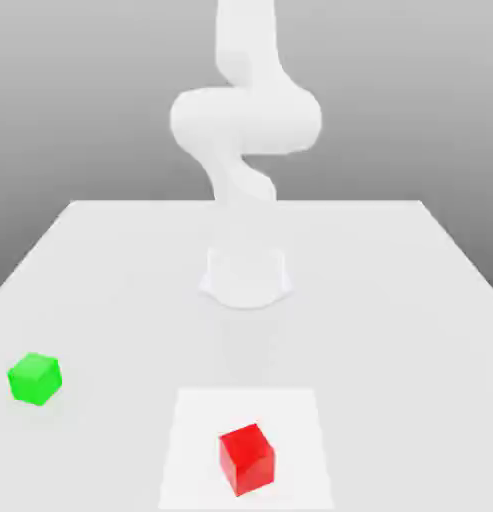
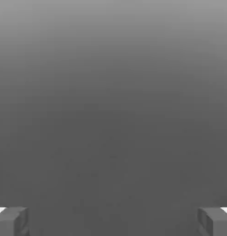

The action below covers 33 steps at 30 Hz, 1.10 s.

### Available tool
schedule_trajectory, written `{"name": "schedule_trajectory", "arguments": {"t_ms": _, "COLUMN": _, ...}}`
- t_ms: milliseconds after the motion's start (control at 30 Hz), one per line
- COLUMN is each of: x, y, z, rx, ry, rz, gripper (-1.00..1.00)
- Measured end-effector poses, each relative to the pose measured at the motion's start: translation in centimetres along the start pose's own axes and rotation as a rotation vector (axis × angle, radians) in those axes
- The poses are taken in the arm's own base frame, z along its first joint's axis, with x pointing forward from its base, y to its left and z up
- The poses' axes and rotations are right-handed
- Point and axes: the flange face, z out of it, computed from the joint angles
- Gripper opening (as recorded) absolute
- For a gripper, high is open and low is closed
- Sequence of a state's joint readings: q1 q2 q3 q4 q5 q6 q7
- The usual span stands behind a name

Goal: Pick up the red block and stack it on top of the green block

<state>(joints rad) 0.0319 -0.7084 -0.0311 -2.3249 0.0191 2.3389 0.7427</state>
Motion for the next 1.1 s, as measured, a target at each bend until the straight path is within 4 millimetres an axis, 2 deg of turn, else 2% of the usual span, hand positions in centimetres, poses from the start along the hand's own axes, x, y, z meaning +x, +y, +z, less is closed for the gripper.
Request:
{"name": "schedule_trajectory", "arguments": {"t_ms": 133, "x": -0.8, "y": 1.2, "z": 8.8, "rx": -0.054, "ry": -0.124, "rz": -0.06, "gripper": 0.0}}
{"name": "schedule_trajectory", "arguments": {"t_ms": 267, "x": -2.8, "y": 3.1, "z": 16.8, "rx": -0.112, "ry": -0.236, "rz": -0.119, "gripper": 0.0}}
{"name": "schedule_trajectory", "arguments": {"t_ms": 433, "x": -6.7, "y": 6.5, "z": 25.7, "rx": -0.193, "ry": -0.365, "rz": -0.198, "gripper": 0.0}}
{"name": "schedule_trajectory", "arguments": {"t_ms": 567, "x": -10.6, "y": 10.1, "z": 31.6, "rx": -0.266, "ry": -0.459, "rz": -0.266, "gripper": 0.0}}
{"name": "schedule_trajectory", "arguments": {"t_ms": 767, "x": -16.6, "y": 16.9, "z": 38.3, "rx": -0.389, "ry": -0.583, "rz": -0.375, "gripper": 0.0}}
{"name": "schedule_trajectory", "arguments": {"t_ms": 933, "x": -19.7, "y": 20.2, "z": 42.8, "rx": -0.408, "ry": -0.601, "rz": -0.395, "gripper": 0.0}}
{"name": "schedule_trajectory", "arguments": {"t_ms": 967, "x": -20.2, "y": 20.8, "z": 43.6, "rx": -0.408, "ry": -0.602, "rz": -0.395, "gripper": -1.0}}
{"name": "schedule_trajectory", "arguments": {"t_ms": 1100, "x": -20.2, "y": 20.8, "z": 43.6, "rx": -0.409, "ry": -0.602, "rz": -0.394, "gripper": -1.0}}
